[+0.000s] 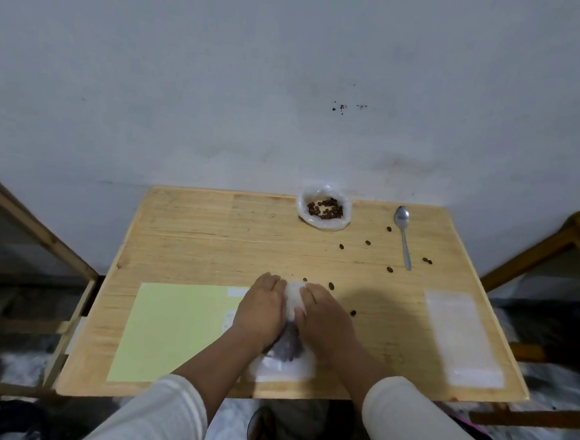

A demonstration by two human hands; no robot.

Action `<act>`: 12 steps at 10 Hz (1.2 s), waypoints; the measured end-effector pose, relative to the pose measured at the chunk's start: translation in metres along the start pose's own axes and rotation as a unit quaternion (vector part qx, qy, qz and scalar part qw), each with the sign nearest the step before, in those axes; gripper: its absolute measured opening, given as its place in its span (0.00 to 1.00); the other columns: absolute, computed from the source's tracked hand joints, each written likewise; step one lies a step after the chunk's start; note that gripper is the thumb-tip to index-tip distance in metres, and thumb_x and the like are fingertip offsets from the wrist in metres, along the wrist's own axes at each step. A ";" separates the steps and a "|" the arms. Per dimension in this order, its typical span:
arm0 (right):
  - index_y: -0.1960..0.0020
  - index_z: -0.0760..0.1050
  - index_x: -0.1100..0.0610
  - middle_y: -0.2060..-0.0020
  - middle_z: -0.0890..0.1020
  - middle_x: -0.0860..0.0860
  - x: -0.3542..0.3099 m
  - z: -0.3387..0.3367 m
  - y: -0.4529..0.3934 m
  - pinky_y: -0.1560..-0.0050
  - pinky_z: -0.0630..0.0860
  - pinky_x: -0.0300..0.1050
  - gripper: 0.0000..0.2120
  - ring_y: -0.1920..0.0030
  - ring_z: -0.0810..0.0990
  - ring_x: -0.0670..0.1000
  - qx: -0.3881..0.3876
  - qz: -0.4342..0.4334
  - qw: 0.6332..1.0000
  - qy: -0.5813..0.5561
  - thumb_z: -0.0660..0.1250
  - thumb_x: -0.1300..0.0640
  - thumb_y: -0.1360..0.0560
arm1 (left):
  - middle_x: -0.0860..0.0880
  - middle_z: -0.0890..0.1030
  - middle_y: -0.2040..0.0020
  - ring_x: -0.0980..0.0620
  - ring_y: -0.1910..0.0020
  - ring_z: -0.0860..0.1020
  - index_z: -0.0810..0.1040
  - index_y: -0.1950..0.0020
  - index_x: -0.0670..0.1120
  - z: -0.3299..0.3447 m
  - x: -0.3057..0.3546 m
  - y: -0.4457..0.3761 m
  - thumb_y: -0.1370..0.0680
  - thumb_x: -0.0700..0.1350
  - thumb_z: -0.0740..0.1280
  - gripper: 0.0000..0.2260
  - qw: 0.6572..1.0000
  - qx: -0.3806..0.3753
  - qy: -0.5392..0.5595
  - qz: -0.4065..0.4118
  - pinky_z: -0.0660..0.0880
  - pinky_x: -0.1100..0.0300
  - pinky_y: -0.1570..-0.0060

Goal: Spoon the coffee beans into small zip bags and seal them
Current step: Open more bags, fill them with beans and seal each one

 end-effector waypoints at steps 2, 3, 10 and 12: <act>0.56 0.81 0.65 0.59 0.83 0.59 0.054 -0.063 0.010 0.54 0.80 0.45 0.11 0.57 0.83 0.56 0.095 0.065 0.993 -0.002 0.72 0.59 0.35 | 0.43 0.83 0.53 0.47 0.49 0.81 0.82 0.50 0.39 -0.040 0.070 -0.031 0.28 0.40 0.66 0.10 0.986 0.107 -0.036 0.124 0.69 0.62 0.41; 0.37 0.71 0.65 0.40 0.76 0.60 0.110 -0.073 0.029 0.41 0.74 0.47 0.19 0.38 0.75 0.56 0.101 0.161 0.981 -0.043 0.60 0.56 0.24 | 0.46 0.82 0.62 0.50 0.60 0.81 0.82 0.59 0.42 -0.038 0.112 -0.045 0.33 0.41 0.66 0.07 0.973 0.136 -0.052 0.177 0.75 0.62 0.50; 0.27 0.57 0.59 0.27 0.60 0.54 0.276 -0.009 0.146 0.29 0.60 0.48 0.24 0.27 0.60 0.54 -0.014 0.348 0.929 -0.126 0.55 0.54 0.21 | 0.42 0.65 0.29 0.44 0.31 0.63 0.58 0.26 0.41 0.126 0.241 -0.092 0.21 0.41 0.57 0.24 0.985 -0.109 0.076 0.107 0.63 0.56 0.34; 0.33 0.67 0.61 0.37 0.74 0.57 0.286 0.014 0.147 0.40 0.73 0.46 0.25 0.38 0.75 0.54 -0.002 0.322 0.944 -0.079 0.52 0.48 0.24 | 0.42 0.72 0.37 0.45 0.38 0.70 0.66 0.30 0.41 0.131 0.247 -0.103 0.24 0.42 0.61 0.22 0.987 -0.051 0.106 0.109 0.66 0.58 0.36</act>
Point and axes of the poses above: each hand's wrist, its own y-axis away from the middle knuckle, its own z-axis out of the palm, x = y × z, the point moved 8 cm from there along -y, towards the middle knuckle
